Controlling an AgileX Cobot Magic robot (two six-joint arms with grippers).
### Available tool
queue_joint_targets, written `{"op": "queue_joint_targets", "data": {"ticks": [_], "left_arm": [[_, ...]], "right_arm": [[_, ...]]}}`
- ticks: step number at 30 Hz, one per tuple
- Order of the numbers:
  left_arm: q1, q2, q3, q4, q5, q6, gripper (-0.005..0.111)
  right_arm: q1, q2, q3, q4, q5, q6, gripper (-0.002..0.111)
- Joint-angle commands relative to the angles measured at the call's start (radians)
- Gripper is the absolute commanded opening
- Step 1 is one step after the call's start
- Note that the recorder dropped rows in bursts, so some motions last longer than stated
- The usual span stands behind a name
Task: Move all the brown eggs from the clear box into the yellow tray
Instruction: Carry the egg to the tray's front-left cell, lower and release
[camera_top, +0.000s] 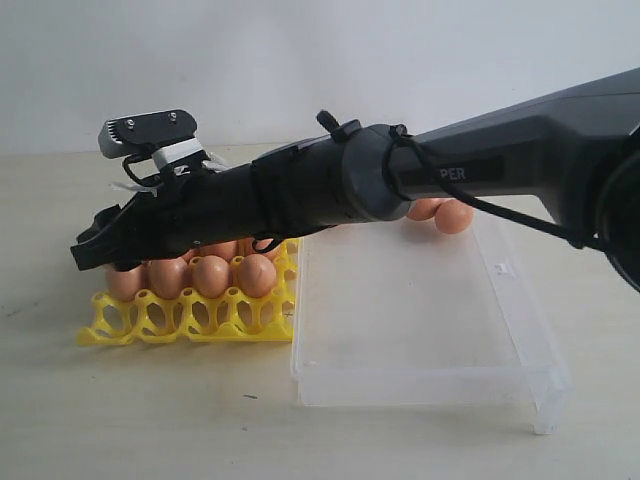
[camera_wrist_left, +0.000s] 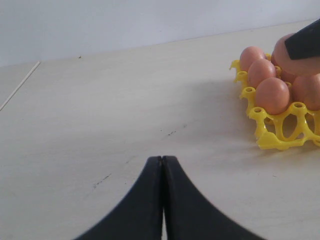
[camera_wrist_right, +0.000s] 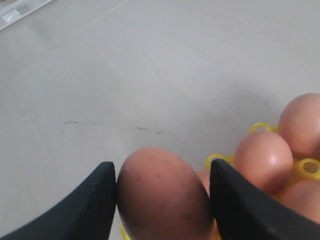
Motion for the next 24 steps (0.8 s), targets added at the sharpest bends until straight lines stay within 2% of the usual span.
{"op": "queue_joint_targets", "data": {"ticks": [1, 3, 7, 9, 11, 16, 18, 19, 22, 24], "left_arm": [[-0.006, 0.001, -0.004, -0.002, -0.009, -0.005, 0.000], [-0.006, 0.001, -0.004, -0.002, -0.009, -0.005, 0.000], [-0.006, 0.001, -0.004, -0.002, -0.009, -0.005, 0.000], [-0.006, 0.001, -0.004, -0.002, -0.009, -0.005, 0.000], [-0.006, 0.001, -0.004, -0.002, -0.009, -0.005, 0.000], [-0.006, 0.001, -0.004, -0.002, -0.009, -0.005, 0.000], [-0.006, 0.001, -0.004, -0.002, -0.009, -0.005, 0.000], [-0.006, 0.001, -0.004, -0.002, -0.009, -0.005, 0.000], [-0.006, 0.001, -0.004, -0.002, -0.009, -0.005, 0.000], [-0.006, 0.001, -0.004, -0.002, -0.009, -0.005, 0.000]], "right_arm": [[0.001, -0.010, -0.008, 0.004, -0.011, 0.022, 0.000], [0.001, -0.010, -0.027, -0.147, -0.039, 0.146, 0.000], [0.008, -0.010, -0.100, -0.620, -0.110, 0.625, 0.000], [0.014, -0.010, -0.129, -0.777, -0.123, 0.792, 0.000], [0.018, -0.008, -0.147, -0.792, -0.118, 0.814, 0.000], [0.018, -0.006, -0.155, -0.696, -0.128, 0.737, 0.000], [0.026, -0.006, -0.155, -0.734, -0.137, 0.747, 0.000], [0.034, -0.006, -0.155, -0.807, -0.149, 0.814, 0.000], [0.049, -0.002, -0.155, -1.217, -0.179, 1.193, 0.000], [0.055, 0.006, -0.155, -1.407, -0.197, 1.406, 0.000]]}}
